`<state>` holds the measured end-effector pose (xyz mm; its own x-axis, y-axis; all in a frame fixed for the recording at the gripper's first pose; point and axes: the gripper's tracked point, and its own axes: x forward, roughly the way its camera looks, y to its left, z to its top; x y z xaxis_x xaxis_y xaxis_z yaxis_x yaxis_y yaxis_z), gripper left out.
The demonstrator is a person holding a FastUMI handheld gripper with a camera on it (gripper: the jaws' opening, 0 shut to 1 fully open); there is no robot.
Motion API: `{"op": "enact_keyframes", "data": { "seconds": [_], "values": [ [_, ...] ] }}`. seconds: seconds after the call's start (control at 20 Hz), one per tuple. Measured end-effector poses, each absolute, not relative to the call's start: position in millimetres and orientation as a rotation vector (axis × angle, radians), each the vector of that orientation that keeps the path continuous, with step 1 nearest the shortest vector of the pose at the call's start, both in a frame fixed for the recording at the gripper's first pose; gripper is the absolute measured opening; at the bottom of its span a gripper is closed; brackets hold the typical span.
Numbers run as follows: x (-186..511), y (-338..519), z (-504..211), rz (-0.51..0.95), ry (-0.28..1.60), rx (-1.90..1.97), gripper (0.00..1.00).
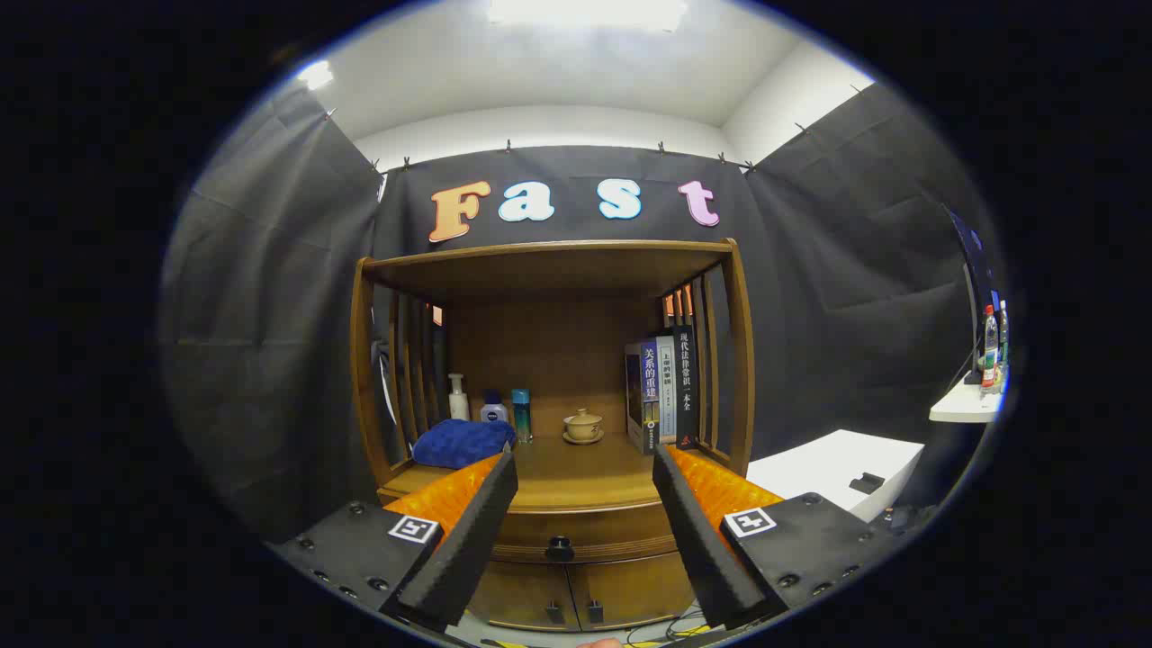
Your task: Pull open the drawer, take out the items inside it, and place them on the countertop above the cabinet.
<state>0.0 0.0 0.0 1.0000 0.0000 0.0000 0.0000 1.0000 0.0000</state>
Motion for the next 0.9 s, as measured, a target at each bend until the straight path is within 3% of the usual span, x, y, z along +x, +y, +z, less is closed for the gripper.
{"op": "enact_keyframes", "data": {
  "seconds": [0.9],
  "values": [
    [-3.7, 5.2, 6.2, -0.009, -0.029, -0.007, 0.99]
  ]
}}
